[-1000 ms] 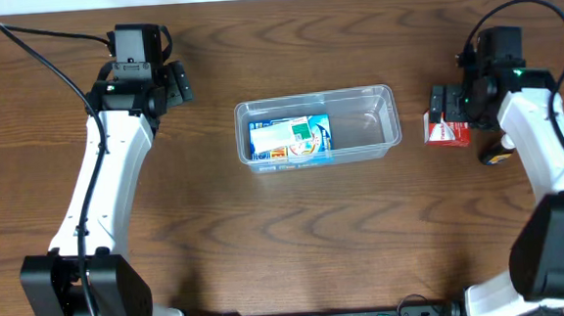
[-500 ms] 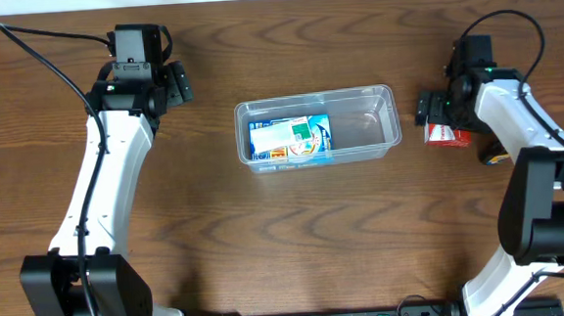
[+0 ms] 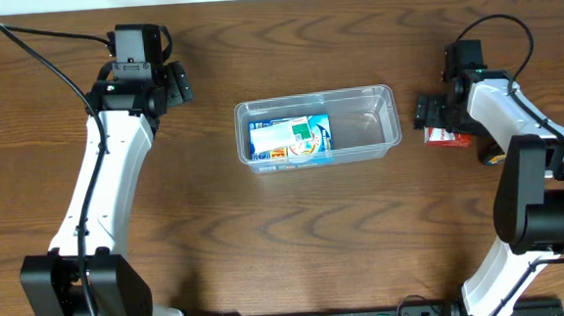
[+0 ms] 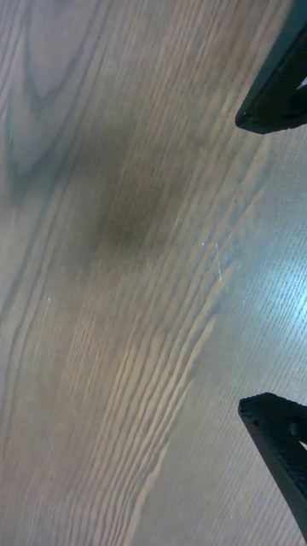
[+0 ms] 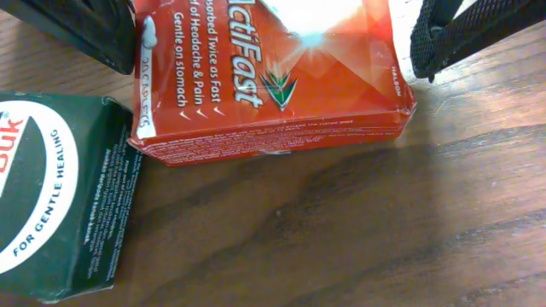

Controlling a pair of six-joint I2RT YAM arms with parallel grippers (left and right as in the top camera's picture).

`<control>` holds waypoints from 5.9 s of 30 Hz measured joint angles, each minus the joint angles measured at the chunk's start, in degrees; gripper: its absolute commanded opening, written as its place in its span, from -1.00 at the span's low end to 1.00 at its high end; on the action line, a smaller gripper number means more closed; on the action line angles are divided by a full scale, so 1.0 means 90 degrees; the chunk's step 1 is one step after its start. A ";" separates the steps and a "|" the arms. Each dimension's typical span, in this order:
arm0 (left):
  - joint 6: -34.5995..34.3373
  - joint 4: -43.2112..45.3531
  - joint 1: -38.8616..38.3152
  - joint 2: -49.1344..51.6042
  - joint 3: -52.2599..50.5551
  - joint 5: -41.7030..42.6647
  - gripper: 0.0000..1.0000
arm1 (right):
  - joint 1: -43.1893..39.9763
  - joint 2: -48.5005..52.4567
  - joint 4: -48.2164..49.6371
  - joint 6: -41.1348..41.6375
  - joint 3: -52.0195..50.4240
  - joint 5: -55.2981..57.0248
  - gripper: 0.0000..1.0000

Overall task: Pack container
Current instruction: 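Reach the right gripper to the red ActiFast box and grasp it, then carry the red box with the right gripper into the container, then open the right gripper and lift it out of the container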

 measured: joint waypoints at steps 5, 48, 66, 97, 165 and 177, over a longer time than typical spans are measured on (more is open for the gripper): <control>-0.0002 0.0000 0.0000 0.0000 0.0000 0.0000 0.96 | 0.0000 0.0017 0.0000 0.0000 0.0000 0.0019 0.99; -0.0002 0.0000 0.0000 0.0000 0.0000 0.0000 0.96 | 0.0002 -0.0981 -0.0937 0.0039 0.0673 -0.0459 0.57; -0.0002 0.0000 0.0000 -0.0002 0.0000 0.0000 0.96 | 0.2730 -0.2378 -0.0641 0.0393 0.0877 -0.0736 0.67; -0.0002 0.0000 0.0000 0.0000 0.0000 0.0000 0.96 | 0.3514 -0.1090 -0.1205 0.0969 0.0998 0.0355 0.77; -0.0002 0.0000 0.0000 0.0000 0.0000 0.0000 0.96 | 0.2866 0.0534 -0.1309 0.0384 0.1642 -0.0357 -0.98; -0.0002 0.0000 0.0000 0.0000 0.0000 0.0000 0.96 | 0.2650 0.0527 -0.0588 0.0219 0.1644 -0.0010 -0.98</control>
